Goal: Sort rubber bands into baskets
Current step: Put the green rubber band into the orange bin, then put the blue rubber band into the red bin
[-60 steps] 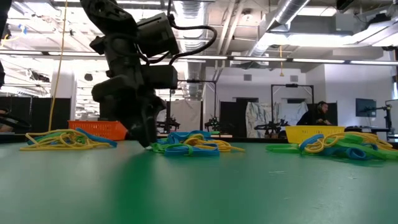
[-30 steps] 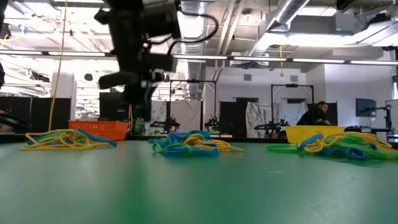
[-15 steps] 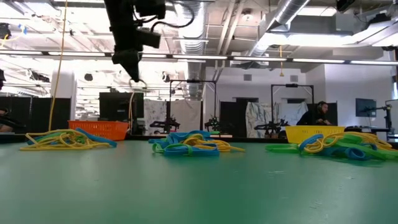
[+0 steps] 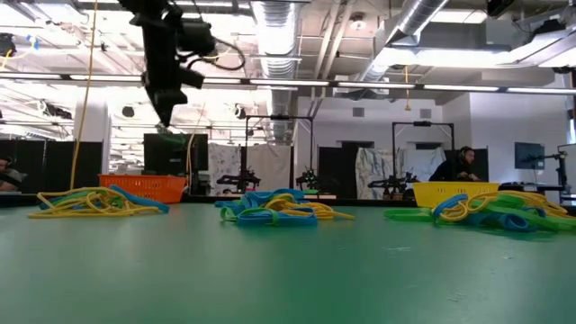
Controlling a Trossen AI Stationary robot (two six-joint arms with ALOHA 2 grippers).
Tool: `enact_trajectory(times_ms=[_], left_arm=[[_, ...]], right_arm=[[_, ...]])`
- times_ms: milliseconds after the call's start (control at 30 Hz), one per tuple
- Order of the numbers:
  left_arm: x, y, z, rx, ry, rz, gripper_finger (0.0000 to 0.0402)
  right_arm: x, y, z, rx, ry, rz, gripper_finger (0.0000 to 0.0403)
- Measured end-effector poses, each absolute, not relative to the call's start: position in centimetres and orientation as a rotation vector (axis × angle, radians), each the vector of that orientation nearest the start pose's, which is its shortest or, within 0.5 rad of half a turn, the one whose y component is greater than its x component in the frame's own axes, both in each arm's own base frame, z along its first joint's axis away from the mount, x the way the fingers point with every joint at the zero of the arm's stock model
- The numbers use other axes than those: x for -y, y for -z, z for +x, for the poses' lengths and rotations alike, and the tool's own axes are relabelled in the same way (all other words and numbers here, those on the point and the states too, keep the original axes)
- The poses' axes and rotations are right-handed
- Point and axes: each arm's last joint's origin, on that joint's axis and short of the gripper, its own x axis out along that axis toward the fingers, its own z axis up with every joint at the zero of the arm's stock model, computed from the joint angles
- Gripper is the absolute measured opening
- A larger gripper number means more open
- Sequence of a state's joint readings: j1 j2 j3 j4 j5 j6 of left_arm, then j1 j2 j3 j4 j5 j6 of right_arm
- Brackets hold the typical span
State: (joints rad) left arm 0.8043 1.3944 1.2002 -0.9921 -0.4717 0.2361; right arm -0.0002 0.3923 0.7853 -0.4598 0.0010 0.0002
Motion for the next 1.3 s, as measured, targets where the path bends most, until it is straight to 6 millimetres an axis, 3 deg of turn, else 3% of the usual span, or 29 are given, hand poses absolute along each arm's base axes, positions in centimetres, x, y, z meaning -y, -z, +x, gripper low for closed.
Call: enact_trajectory(times_ms=[367, 600, 767, 1300], left_arm=[[-22.3, -26.1, 13.2, -1.358, -1.015, -0.224, 0.0], [-22.5, -24.2, 12.3, -1.383, -1.028, -0.231, 0.0], [-22.6, -24.0, 12.4, -1.372, -1.041, -0.214, 0.0004], [-22.8, -24.0, 12.5, -1.324, -1.081, -0.232, 0.0114]], right_arm=[[0.0, -34.7, 7.6, -0.067, 0.002, 0.0, 0.0127], [0.0, -34.7, 7.6, -0.067, 0.001, 0.0, 0.0127], [0.0, -34.7, 7.6, -0.067, 0.001, 0.0, 0.0127], [0.0, -34.7, 7.6, -0.067, 0.001, 0.0, 0.0127]])
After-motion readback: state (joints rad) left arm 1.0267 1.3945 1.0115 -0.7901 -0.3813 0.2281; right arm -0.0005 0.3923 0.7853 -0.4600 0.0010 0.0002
